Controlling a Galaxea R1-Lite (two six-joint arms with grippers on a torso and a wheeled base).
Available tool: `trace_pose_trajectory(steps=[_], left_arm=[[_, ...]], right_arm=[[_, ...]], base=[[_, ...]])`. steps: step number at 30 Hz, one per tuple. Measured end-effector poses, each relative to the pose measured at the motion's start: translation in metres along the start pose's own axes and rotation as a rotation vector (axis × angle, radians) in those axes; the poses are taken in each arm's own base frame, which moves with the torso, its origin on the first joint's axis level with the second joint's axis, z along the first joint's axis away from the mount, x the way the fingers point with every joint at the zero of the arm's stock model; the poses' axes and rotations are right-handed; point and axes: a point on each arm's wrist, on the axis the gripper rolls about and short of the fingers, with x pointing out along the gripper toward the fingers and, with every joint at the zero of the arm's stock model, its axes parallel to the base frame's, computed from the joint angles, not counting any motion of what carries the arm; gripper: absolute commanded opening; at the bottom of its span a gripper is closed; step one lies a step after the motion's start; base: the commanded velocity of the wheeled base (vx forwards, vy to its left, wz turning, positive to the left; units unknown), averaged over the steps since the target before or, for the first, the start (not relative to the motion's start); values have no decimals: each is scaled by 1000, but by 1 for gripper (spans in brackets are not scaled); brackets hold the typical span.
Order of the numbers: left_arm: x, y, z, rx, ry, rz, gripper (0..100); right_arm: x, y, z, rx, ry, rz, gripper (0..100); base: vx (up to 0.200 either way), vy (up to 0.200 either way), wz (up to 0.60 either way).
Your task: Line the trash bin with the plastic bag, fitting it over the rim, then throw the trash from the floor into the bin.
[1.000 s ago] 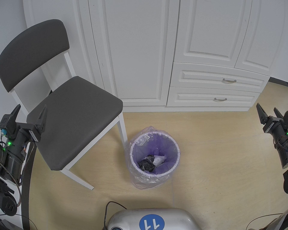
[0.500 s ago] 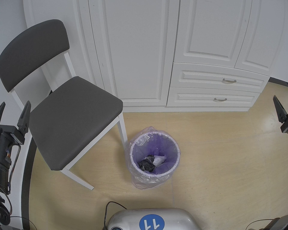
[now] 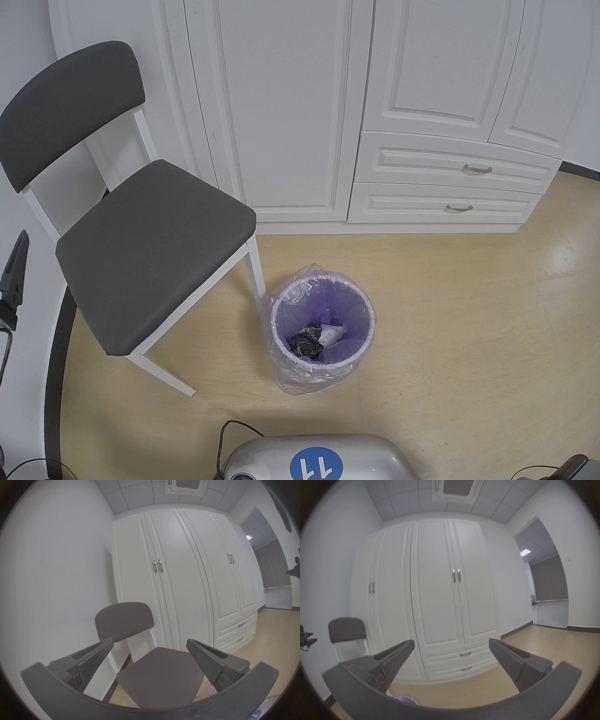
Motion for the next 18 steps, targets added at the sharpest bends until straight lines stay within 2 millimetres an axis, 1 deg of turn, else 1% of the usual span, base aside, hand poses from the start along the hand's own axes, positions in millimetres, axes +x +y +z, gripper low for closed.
trace_pose_trajectory(steps=[5, 9, 11, 15, 18], left_arm=[[-19, 9, 10, 4, -31, 36, 100], [-35, 15, 15, 1, -50, 57, 100], [-43, 18, 17, 0, -55, 65, 100], [-59, 21, 18, -3, -44, 78, 100], [-71, 24, 18, -2, -34, 88, 100]], right_arm=[[-27, -6, 21, 13, -126, -40, 100], [-48, -9, 30, 9, -202, -62, 100], [-59, -10, 31, 2, -207, -70, 100], [-81, -14, 27, -14, -152, -82, 100], [-99, -17, 28, -9, -162, -78, 100]], base=[[0, 0, 0], [0, 0, 0], [0, 0, 0], [0, 0, 0], [0, 0, 0]])
